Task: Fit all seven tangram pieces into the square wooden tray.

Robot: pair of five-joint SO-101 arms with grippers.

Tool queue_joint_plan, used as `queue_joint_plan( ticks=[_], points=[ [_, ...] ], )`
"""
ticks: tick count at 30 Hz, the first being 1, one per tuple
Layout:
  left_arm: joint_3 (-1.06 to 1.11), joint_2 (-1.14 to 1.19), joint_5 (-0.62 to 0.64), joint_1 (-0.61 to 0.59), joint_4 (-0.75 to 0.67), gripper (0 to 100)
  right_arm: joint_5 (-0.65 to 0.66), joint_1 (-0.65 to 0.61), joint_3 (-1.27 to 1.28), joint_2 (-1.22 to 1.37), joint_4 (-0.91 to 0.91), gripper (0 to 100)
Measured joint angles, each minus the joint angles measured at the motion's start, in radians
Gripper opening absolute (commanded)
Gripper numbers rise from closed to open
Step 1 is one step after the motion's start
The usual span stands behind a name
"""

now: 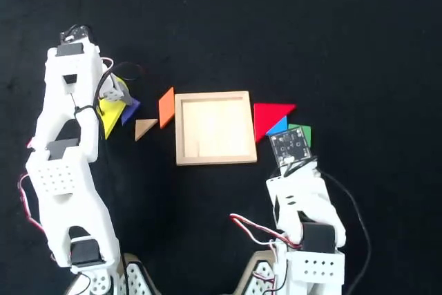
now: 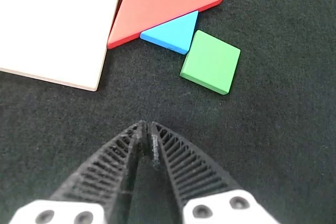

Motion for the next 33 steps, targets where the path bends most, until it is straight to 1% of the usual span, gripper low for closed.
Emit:
queue_joint_plan(
  ticks=[6,11,25,27,29,31,33],
  points=[
    [0.0,0.0,-0.002,-0.02,0.0,26,0.0,0.0,0.0,0.0,0.0,1.1],
    [0.0,-0.043,-0.002,-0.06,0.0,12,0.0,0.0,0.0,0.0,0.0,1.1],
    [0.0,-0.069,-0.018,-0.084,0.0,13,0.0,0.0,0.0,0.0,0.0,1.1],
    [0.0,-0.069,-0.018,-0.103,0.0,11,0.0,0.0,0.0,0.0,0.0,1.1],
    [0.0,-0.069,-0.018,-0.123,0.0,4,0.0,0.0,0.0,0.0,0.0,1.1],
    [0.0,-0.069,-0.017,-0.137,0.0,6,0.0,0.0,0.0,0.0,0.0,1.1],
    [0.0,-0.069,-0.017,-0.14,0.0,4,0.0,0.0,0.0,0.0,0.0,1.1]
  ],
)
